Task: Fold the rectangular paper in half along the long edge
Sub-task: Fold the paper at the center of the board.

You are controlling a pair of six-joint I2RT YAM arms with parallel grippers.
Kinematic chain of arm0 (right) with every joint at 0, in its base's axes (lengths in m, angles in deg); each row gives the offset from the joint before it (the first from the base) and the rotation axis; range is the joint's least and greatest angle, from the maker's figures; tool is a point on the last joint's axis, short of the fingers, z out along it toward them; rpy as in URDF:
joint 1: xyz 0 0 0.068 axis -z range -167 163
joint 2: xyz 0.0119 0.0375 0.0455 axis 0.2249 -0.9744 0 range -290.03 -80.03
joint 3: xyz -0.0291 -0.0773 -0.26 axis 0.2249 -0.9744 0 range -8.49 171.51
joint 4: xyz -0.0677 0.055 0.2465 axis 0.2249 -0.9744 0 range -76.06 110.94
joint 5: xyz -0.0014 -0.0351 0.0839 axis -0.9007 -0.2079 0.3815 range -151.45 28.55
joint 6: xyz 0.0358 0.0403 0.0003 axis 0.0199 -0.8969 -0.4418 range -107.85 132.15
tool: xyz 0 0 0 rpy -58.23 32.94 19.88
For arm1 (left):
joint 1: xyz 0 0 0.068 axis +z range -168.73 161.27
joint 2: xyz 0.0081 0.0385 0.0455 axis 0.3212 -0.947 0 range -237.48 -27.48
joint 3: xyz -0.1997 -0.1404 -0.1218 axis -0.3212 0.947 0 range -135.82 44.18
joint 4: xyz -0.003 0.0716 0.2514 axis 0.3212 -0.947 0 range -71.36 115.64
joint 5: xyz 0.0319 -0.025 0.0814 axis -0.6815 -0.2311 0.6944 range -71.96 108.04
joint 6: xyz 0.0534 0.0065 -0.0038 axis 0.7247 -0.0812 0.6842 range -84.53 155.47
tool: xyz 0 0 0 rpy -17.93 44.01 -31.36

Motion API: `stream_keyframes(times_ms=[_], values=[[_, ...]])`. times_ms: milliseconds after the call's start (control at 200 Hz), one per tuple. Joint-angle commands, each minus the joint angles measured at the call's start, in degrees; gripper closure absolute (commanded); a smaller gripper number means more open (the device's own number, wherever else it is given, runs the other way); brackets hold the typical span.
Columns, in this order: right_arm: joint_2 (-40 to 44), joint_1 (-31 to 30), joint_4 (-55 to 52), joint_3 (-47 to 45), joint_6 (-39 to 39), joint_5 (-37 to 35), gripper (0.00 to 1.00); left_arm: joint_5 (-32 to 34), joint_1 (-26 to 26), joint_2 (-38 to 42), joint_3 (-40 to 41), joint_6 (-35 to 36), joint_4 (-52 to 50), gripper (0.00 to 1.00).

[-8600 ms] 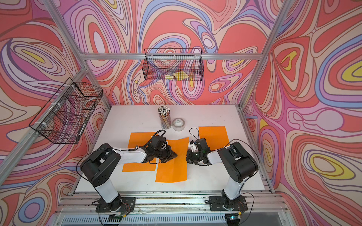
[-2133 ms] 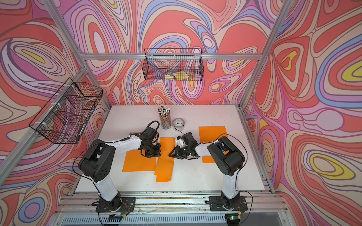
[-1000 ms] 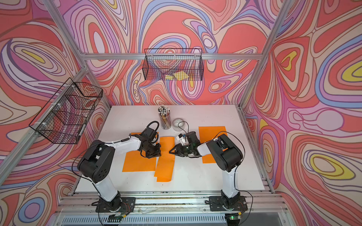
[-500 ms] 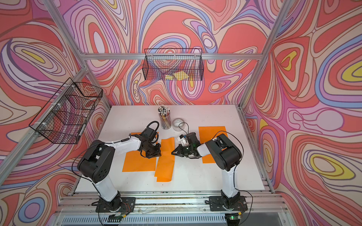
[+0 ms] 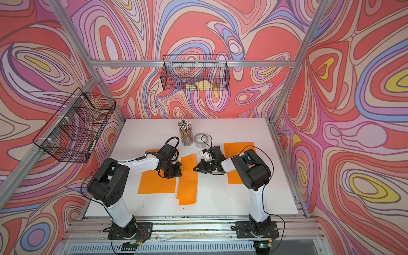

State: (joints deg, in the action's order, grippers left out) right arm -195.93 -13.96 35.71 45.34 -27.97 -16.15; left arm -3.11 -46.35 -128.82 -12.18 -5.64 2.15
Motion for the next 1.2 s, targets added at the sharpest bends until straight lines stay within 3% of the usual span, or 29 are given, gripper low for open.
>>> stream_keyframes(times_ms=[0,55,125,250,285,320,355,391,491,526,571,591,646,751,796,971,1192], values=[[-1.7,1.2,-3.5,1.2,1.3,-3.5,0.75,3.2,-0.8,-3.8,3.5,0.5,-5.7,1.00],[-2.0,1.7,-3.9,2.0,1.6,-3.2,0.73,3.2,-0.8,-3.8,3.5,0.6,-5.8,1.00],[-2.4,2.1,-3.7,3.1,1.9,-2.2,1.00,3.2,-0.8,-3.7,3.5,0.6,-5.9,1.00],[-3.3,2.3,-5.4,5.7,2.6,-1.9,1.00,3.1,-0.8,-3.9,3.6,0.7,-5.9,1.00],[-3.6,2.3,-6.2,6.4,2.7,-2.5,0.89,3.1,-0.8,-4.0,3.6,0.7,-5.9,1.00],[-3.9,2.5,-6.4,6.9,2.9,-2.6,0.85,3.1,-0.8,-4.0,3.5,0.7,-5.9,1.00],[-4.1,2.5,-6.6,7.4,3.1,-2.3,0.88,3.1,-0.8,-4.0,3.5,0.7,-5.9,1.00],[-4.3,2.6,-6.5,7.8,3.2,-1.9,1.00,3.2,-0.8,-4.0,3.5,0.8,-6.0,1.00],[-4.7,2.9,-6.9,9.0,3.2,-1.6,1.00,3.0,-0.8,-4.1,3.5,0.8,-5.9,1.00],[-5.1,2.9,-7.6,9.7,3.2,-1.8,0.88,3.0,-0.8,-4.1,3.5,0.8,-5.9,1.00],[-5.2,3.0,-7.8,10.2,3.3,-2.0,0.85,3.0,-0.8,-4.2,3.5,0.8,-5.9,1.00],[-5.4,3.0,-7.8,10.4,3.3,-1.9,0.86,3.0,-0.8,-4.2,3.5,0.8,-5.9,1.00],[-5.8,3.1,-7.8,11.2,3.6,-1.4,1.00,2.9,-0.8,-4.3,3.6,0.8,-5.8,1.00],[-6.4,3.2,-8.5,12.6,3.7,-1.0,1.00,3.0,-0.8,-4.1,3.8,0.8,-5.9,1.00],[-6.7,3.2,-9.0,13.3,3.7,-1.3,0.86,3.0,-0.8,-4.1,3.9,0.8,-5.8,1.00],[-7.7,3.3,-9.1,15.3,3.5,-0.6,0.71,2.9,-0.8,-4.1,4.1,0.8,-5.8,1.00],[-9.1,3.2,-10.3,18.8,4.1,0.5,0.70,3.0,-0.8,-4.0,4.3,0.8,-5.8,1.00]])
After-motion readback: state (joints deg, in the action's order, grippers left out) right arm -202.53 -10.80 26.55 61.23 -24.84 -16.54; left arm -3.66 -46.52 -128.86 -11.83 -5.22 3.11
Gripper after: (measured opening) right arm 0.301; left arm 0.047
